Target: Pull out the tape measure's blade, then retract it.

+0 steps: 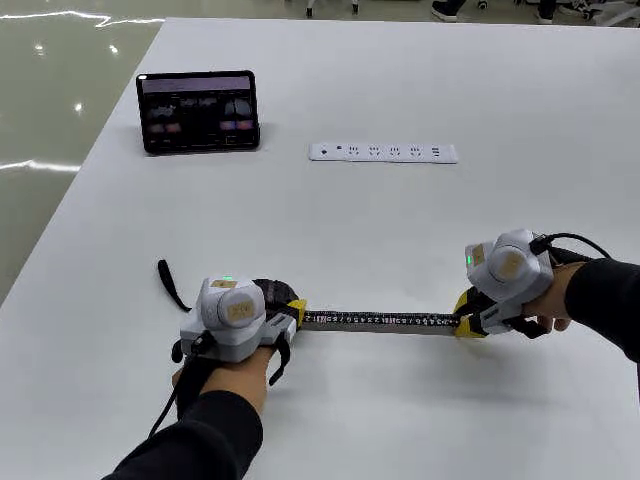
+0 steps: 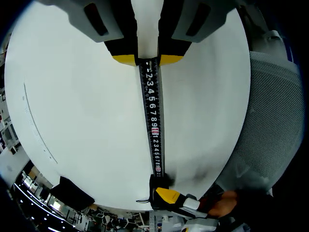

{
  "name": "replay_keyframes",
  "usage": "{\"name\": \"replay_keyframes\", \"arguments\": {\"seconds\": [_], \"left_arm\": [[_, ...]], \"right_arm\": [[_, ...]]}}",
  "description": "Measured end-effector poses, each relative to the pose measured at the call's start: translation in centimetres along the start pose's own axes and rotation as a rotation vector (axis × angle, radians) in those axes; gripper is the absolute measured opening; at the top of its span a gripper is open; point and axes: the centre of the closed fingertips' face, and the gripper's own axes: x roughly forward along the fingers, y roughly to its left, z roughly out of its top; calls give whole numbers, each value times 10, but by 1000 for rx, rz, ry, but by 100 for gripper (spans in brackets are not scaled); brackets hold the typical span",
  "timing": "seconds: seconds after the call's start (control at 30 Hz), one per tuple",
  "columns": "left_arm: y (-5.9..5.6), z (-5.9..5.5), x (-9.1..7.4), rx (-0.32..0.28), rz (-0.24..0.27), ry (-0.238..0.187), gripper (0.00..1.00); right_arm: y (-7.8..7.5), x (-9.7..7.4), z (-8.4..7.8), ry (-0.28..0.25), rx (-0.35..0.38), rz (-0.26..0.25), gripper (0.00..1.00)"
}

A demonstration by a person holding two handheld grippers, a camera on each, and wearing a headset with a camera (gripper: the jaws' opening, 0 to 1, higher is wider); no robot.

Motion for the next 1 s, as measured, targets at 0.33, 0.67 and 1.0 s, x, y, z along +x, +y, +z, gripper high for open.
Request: {"name": "replay_keyframes", "arguments": {"seconds": [0.33,0.67,1.0], "left_arm": [[0,0,0,-13,-14,17,55],[0,1,-1,-14,-24,23,55],[0,1,0,-13,-36,32,55]], "right_arm": [[0,1,5,-3,8,-4,11],[-1,3,9,-9,5,0,11],[-2,6,12,4,-33,14,11]]}}
